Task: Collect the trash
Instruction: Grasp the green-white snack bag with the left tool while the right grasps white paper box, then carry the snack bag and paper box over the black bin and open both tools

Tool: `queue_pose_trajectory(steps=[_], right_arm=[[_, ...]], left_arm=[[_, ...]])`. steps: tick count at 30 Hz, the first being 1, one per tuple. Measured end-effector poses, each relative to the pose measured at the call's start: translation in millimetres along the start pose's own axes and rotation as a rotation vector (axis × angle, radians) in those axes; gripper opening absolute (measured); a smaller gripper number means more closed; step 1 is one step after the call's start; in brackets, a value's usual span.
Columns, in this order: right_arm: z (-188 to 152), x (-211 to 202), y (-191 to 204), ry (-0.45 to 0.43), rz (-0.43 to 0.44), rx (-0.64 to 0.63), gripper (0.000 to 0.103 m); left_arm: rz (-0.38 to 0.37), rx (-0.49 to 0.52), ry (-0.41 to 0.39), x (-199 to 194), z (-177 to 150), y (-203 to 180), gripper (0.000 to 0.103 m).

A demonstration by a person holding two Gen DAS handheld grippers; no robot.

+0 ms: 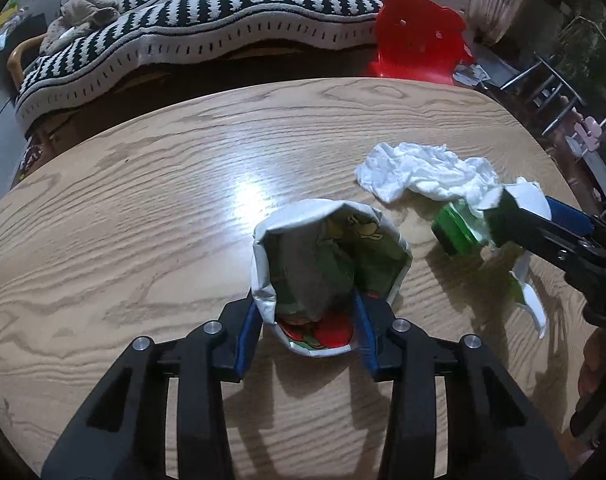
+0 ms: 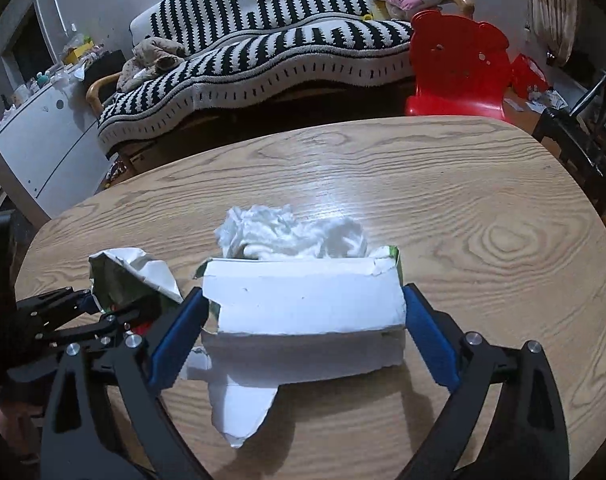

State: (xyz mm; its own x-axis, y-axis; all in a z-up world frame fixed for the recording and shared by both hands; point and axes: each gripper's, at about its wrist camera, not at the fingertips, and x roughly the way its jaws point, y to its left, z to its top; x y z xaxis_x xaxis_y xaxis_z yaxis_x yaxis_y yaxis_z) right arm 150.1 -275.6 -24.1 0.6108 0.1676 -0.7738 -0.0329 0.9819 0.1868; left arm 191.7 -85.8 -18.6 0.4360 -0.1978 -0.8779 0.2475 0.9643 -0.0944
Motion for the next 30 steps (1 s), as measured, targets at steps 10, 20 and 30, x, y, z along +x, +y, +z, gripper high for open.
queue_pose_trajectory(steps=[10, 20, 30], right_arm=[[-10, -52, -5, -0.048, -0.025, 0.013, 0.093], [-48, -71, 0, -0.017, -0.025, 0.014, 0.093], [-69, -88, -8, -0.002, -0.053, 0.037, 0.093]], left_arm=[[0.011, 0.013, -0.019, -40, -18, -8, 0.040], [0.037, 0.029, -0.017, -70, -55, -18, 0.040], [0.040, 0.028, -0.007, -81, -78, -25, 0.040]])
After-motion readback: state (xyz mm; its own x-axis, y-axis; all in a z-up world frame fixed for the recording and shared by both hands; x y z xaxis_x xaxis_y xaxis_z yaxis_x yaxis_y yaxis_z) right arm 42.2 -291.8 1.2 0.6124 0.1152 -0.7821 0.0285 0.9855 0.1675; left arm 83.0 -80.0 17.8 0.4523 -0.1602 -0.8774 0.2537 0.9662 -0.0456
